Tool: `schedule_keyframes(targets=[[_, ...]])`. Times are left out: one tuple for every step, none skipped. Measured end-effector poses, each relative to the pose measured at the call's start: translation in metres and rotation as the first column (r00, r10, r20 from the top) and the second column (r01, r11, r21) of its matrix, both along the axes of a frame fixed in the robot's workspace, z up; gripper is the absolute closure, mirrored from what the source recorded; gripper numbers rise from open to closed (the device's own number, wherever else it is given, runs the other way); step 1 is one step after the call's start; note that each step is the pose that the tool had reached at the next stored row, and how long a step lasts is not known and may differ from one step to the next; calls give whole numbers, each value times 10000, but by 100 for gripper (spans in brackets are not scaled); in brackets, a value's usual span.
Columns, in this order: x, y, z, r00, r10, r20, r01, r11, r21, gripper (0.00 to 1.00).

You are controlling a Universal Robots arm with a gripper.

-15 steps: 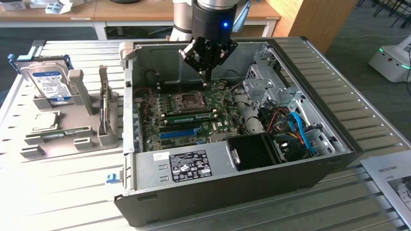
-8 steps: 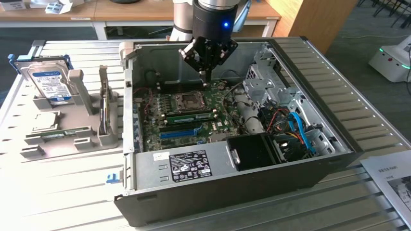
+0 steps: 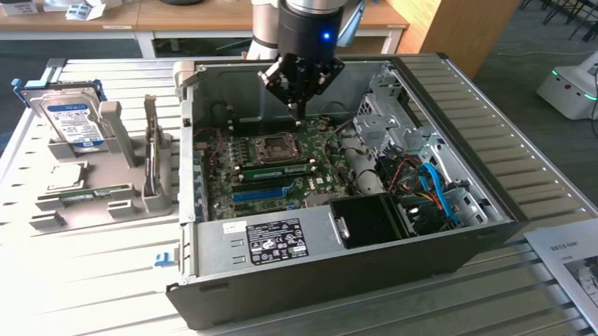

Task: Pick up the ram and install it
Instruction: 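Press down the ram until it locks into place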

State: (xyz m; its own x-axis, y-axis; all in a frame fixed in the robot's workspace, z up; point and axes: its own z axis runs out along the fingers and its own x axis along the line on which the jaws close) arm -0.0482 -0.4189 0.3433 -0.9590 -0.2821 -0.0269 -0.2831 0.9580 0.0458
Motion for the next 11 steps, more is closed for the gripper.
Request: schedule_keyframes(targets=[[-7,0,-1,10000,-1,1,1,10000,1,90],[-13,0,-1,10000,-7,1,7,10000,1,90],[-18,0,0,10000,-26,0,26,10000,1,90],[-24,0,0,10000,-58,0,58,10000,0,90],[-30,0,0,10000,-99,0,99,10000,1,90],[-34,0,0,9999,-148,0,148,9999,0,90],[-41,0,-1,9998,-213,0,213,9998,0,90],[-46,0,-1,9996,-288,0,288,9996,0,90],[-51,0,-1,9993,-367,0,367,9993,1,90],[-56,0,-1,9990,-440,0,440,9990,0,90],[-56,0,-1,9989,-479,0,479,9989,0,90]])
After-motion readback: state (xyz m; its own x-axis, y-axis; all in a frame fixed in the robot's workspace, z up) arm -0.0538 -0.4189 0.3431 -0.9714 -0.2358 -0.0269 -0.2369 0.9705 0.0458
